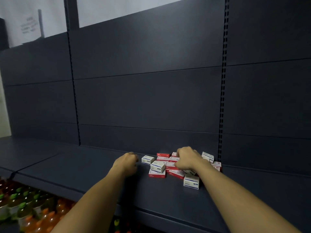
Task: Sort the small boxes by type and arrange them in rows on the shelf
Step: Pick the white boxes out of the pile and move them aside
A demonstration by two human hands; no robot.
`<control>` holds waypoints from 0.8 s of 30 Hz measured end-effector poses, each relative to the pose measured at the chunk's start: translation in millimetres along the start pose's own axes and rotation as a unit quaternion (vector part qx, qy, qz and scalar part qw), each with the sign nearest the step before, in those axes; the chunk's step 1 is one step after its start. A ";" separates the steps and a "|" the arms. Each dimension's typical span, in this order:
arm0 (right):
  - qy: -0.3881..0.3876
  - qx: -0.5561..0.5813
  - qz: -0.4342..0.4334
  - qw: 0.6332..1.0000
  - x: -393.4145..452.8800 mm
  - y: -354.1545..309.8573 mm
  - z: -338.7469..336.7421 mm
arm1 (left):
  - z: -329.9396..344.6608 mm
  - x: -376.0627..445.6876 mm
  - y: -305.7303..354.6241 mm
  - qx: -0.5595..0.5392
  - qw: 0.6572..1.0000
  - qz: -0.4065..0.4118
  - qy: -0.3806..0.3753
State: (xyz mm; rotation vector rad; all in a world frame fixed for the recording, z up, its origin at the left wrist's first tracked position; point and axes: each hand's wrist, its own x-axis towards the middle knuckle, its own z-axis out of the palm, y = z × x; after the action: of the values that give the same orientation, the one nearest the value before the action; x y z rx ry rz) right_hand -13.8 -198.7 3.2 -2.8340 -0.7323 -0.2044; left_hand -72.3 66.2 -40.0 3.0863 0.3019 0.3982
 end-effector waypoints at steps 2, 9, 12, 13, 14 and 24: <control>-0.001 0.014 0.026 1.000 1.3 -7.6 3.3 | 5.4 6.8 -10.3 -0.005 1.000 0.016 -0.007; 0.026 0.039 0.048 0.998 12.2 -37.3 15.0 | 9.6 49.4 -24.9 -0.069 0.994 0.077 -0.029; 0.020 0.035 0.049 0.998 9.5 -42.4 20.0 | 14.2 68.3 -19.4 -0.115 0.985 0.116 -0.054; 0.020 0.039 0.051 0.998 7.5 -42.2 20.9 | 16.3 73.6 -16.9 -0.120 0.982 0.130 -0.062; 0.019 0.043 0.057 0.997 5.3 -41.1 21.3 | 18.8 79.1 -14.4 -0.121 0.980 0.142 -0.069; 0.003 0.042 0.097 0.994 -3.8 -38.2 18.3 | 40.5 98.7 -16.6 -0.119 0.974 0.183 -0.065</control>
State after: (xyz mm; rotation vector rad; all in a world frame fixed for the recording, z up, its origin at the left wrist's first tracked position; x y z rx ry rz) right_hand -34.3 -163.5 -9.0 -2.7994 -0.4494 -0.1487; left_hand 28.4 101.9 -55.1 2.9018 -0.3015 0.2153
